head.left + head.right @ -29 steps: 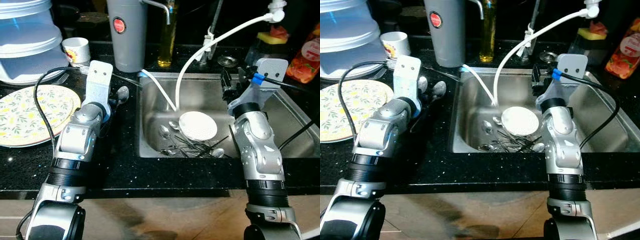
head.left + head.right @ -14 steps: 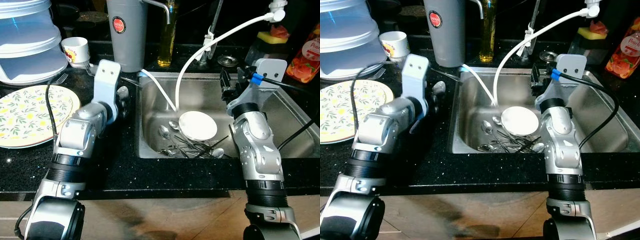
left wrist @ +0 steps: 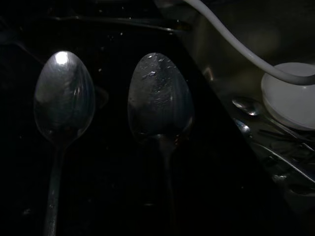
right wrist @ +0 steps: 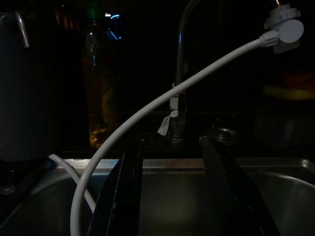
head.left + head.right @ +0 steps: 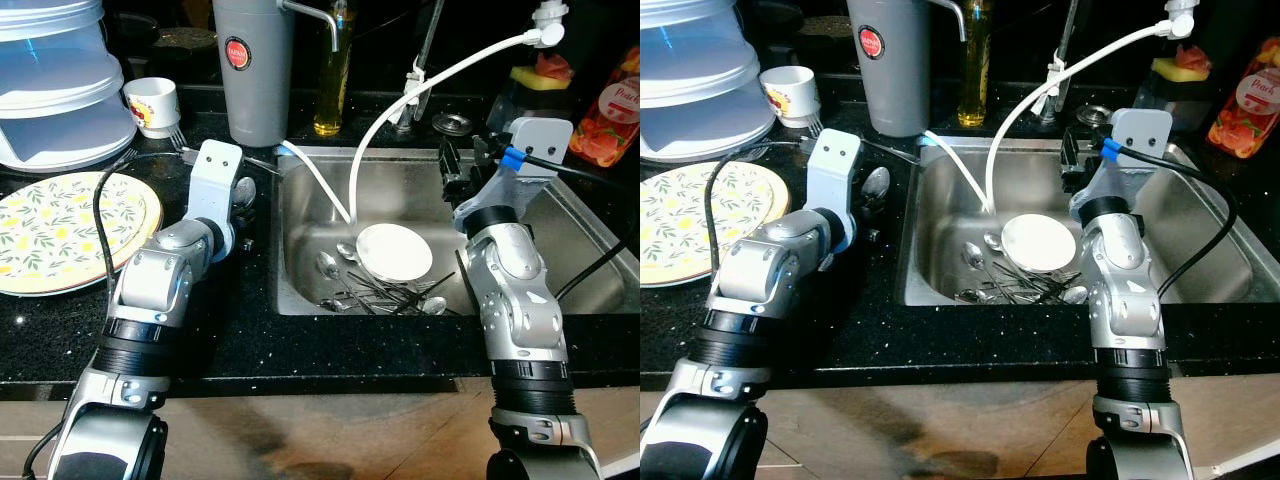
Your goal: Kitchen organization
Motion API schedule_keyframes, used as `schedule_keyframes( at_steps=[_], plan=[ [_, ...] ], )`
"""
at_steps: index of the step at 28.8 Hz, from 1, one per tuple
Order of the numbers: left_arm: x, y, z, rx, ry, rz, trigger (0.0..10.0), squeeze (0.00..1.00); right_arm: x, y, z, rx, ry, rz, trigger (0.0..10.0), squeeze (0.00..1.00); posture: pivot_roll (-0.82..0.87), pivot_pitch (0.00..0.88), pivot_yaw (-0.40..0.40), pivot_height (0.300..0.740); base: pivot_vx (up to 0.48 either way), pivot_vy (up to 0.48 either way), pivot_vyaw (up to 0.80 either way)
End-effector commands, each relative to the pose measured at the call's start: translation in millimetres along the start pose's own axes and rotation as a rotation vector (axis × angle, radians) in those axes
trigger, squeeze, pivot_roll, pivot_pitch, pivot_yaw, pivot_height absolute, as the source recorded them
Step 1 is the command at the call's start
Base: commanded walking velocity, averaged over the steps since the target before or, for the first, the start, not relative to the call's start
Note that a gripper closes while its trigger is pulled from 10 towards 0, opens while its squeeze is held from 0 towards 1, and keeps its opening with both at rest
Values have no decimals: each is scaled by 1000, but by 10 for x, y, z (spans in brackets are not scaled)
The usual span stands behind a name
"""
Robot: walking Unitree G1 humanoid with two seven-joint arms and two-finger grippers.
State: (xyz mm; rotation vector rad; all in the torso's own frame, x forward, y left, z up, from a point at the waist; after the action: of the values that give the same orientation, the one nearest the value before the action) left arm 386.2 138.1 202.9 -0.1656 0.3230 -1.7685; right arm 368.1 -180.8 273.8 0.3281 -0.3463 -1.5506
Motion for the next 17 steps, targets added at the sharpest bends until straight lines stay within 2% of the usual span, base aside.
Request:
schedule_keyframes(
  at_steps=[1, 2, 6, 8, 10, 11, 13, 14, 16, 17],
  plan=[
    [-17, 34, -220, -64, 32, 35, 0, 0, 19, -21, -28, -14, -1, -3, 10000, 0, 93, 60, -33, 740, 0, 0, 0],
    [-18, 22, -105, -3, 60, 57, 0, 0, 19, -20, -26, -13, -2, -3, 10000, 0, 93, 60, -33, 740, 0, 0, 0],
    [4, -15, 116, 97, 78, 70, 0, 0, 19, -15, -24, -13, -2, -3, 10000, 0, 93, 59, -34, 740, 0, 0, 0],
    [14, -55, 273, 181, 111, 83, 0, 0, 20, -16, -21, -11, -1, -4, 10000, 0, 93, 59, -34, 740, 0, 0, 0],
    [71, -130, 507, 293, 109, 66, 0, 0, 19, -13, -18, -10, -1, -5, 10000, 0, 92, 56, -33, 740, 0, 0, 0],
    [140, -159, 611, 332, 100, 34, 10000, 0, 20, -11, -18, -10, -1, -6, 10000, 0, 92, 56, -33, 740, 0, 0, 0],
    [188, -178, 677, 357, 95, 12, 10000, 0, 21, -9, -19, -11, -1, -7, 10000, 0, 96, 56, -35, 740, 0, 0, 0],
    [328, -170, 707, 366, 94, -65, 10000, 0, 20, -6, -21, -11, 0, -7, 10000, 0, 100, 55, -37, 740, 0, 0, 0],
    [568, -49, 637, 307, 113, -168, 10000, 0, 5, 5, -24, -11, 1, -5, 10000, 0, 93, 50, -31, 740, 0, 0, 0],
    [610, 38, 574, 249, 129, -161, 10000, 0, -8, 7, -12, -6, 1, -3, 10000, 0, 79, 47, -19, 740, 0, 0, 0]
  ],
)
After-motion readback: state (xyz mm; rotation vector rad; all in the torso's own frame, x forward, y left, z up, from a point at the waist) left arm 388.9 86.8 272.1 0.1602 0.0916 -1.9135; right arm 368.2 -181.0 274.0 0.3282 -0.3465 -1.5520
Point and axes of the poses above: a point about 5 cm out from each wrist's last joint towards the gripper, its own y axis pointing out of the wrist towards the gripper, its own z axis along the axis of the wrist's last joint, x = y × z, the point moved 3 cm from there along y, pointing out of the wrist towards the gripper, and after that the axes turned 3 degrees about -y, right-handed, at the moved point
